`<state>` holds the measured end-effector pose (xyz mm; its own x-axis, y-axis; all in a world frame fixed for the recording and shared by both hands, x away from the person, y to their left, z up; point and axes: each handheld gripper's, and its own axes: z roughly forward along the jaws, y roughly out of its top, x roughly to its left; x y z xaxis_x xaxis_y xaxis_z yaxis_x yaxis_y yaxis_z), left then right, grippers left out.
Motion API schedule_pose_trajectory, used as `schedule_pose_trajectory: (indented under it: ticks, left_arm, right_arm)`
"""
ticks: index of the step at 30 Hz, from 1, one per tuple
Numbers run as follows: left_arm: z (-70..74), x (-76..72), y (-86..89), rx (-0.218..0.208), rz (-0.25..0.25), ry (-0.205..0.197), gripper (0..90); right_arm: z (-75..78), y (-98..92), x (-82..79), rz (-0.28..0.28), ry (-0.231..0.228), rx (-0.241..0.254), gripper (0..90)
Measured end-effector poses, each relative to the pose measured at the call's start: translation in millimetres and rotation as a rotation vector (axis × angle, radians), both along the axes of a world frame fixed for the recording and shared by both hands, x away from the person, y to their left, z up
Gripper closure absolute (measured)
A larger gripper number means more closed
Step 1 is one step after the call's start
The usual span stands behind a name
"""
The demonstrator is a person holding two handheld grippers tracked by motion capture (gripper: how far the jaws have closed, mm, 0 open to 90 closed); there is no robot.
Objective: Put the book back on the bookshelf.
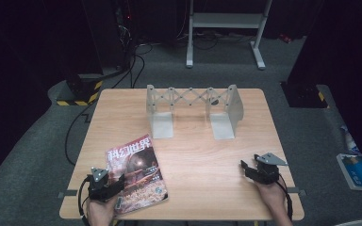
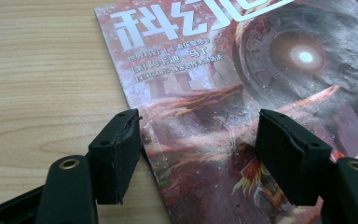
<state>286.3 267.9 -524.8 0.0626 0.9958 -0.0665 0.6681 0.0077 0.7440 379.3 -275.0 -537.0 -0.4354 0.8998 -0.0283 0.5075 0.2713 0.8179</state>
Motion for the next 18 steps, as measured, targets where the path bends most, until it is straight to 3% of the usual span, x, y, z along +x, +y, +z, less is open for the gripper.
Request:
schedule_pose_trajectory:
  ticks: [18]
  left_arm:
    - [-0.3, -9.8, -9.7, -0.021, -0.027, 0.005, 31.5]
  right_arm:
    - [0.0, 0.0, 0.1, 0.001, 0.0, 0.0, 34.6]
